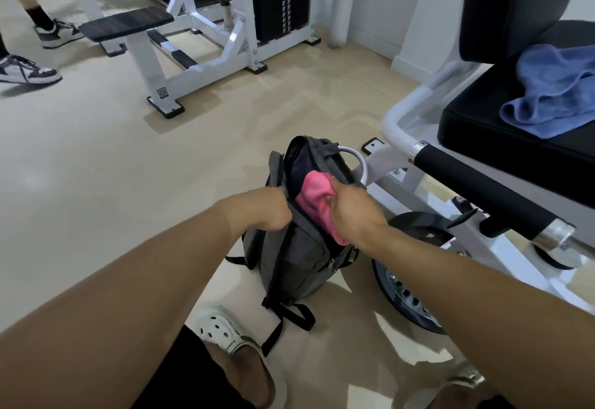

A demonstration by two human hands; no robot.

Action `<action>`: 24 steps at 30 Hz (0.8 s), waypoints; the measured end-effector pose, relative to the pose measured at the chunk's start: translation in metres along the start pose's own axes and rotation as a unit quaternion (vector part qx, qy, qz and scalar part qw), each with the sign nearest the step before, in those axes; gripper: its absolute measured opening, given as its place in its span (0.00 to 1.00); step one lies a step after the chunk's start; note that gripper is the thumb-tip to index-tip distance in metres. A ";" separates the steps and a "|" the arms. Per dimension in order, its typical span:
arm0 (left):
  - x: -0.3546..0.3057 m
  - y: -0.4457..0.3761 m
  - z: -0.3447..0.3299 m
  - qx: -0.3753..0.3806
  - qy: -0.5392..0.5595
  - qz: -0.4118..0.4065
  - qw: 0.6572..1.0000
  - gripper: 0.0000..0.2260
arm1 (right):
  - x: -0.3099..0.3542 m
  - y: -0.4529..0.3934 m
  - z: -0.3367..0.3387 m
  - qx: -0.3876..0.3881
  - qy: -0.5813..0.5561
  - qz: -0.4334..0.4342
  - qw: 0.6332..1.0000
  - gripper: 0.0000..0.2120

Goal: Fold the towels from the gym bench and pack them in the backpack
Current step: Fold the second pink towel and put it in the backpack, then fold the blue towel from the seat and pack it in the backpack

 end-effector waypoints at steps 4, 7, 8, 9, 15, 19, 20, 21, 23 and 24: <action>0.003 0.005 -0.016 0.034 -0.042 -0.003 0.999 0.28 | 0.017 -0.019 -0.020 -0.005 -0.040 0.022 0.999 0.28; 0.006 0.008 -0.027 0.089 -0.078 -0.008 0.993 0.35 | 0.021 -0.032 -0.033 -0.014 -0.068 0.010 0.998 0.29; 0.008 0.007 -0.027 0.093 -0.077 -0.007 0.993 0.35 | 0.019 -0.034 -0.042 -0.007 -0.068 0.003 0.998 0.30; 0.010 0.008 -0.026 0.094 -0.077 -0.008 0.993 0.36 | 0.016 -0.035 -0.053 0.008 -0.065 -0.006 0.998 0.30; 0.016 0.013 -0.029 0.112 -0.082 -0.018 0.990 0.36 | 0.002 -0.033 -0.090 0.077 0.006 -0.014 0.997 0.28; 0.015 0.009 -0.028 0.112 -0.078 -0.034 0.990 0.36 | -0.004 -0.037 -0.089 0.096 0.000 -0.019 0.995 0.24; 0.015 0.008 -0.026 0.109 -0.074 -0.038 0.991 0.37 | -0.003 -0.037 -0.085 0.093 -0.010 -0.015 0.995 0.23; 0.015 0.006 -0.022 0.105 -0.068 -0.040 0.991 0.36 | -0.001 -0.036 -0.080 0.090 -0.020 -0.005 0.996 0.23; 0.014 0.004 -0.015 0.095 -0.060 -0.045 0.993 0.36 | 0.004 -0.032 -0.068 0.083 -0.025 0.025 0.996 0.25; 0.013 0.003 -0.012 0.091 -0.056 -0.051 0.993 0.36 | 0.005 -0.028 -0.062 0.082 -0.023 0.030 0.996 0.23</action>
Point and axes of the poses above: each hand's wrist, its own y-axis away from the middle knuckle, its own z-axis out of the back of the hand, x = y × z, the point moved 9 cm from there along -y, towards the middle knuckle, and after that the axes turned 7 degrees about z, right-handed, at the moved point
